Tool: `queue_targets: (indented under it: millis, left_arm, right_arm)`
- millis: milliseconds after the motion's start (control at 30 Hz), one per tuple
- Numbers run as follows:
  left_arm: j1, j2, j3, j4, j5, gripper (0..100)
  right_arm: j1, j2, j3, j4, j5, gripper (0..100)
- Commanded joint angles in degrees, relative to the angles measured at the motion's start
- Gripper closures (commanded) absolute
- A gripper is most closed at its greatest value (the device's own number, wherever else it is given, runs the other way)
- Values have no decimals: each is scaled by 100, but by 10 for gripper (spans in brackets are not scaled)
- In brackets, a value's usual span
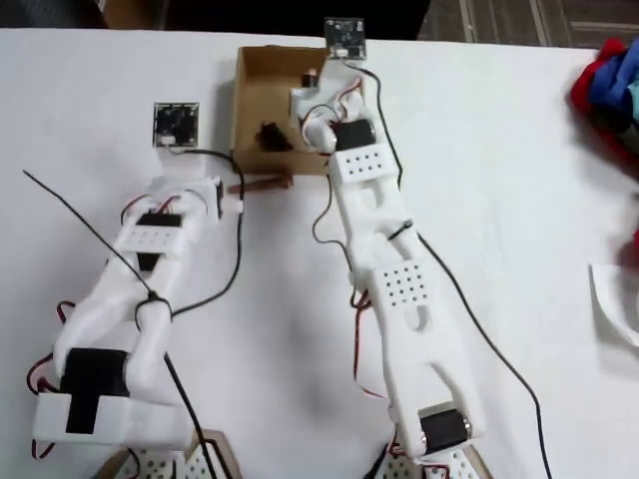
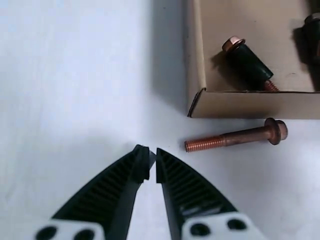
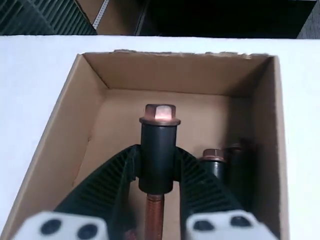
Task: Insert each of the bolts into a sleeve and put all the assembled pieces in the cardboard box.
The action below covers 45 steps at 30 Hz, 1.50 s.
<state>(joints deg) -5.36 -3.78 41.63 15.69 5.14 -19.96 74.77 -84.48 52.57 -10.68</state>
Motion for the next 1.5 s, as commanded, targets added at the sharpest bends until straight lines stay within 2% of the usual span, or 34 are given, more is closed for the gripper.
queue_targets:
  millis: [0, 300, 1200, 1467]
  left_arm:
    - [-44, -44, -22, -123, 44, 946]
    - [-44, -44, -22, -123, 44, 946]
    - [-70, -44, -22, -123, 44, 946]
    - [-70, -44, -22, -123, 44, 946]
  right_arm:
    - [13, -84, -387, 13, -26, 980]
    - [207, -48, -114, 22, -26, 980]
    - [154, -40, 422, 31, -18, 978]
    - [92, -40, 668, 22, 457, 978]
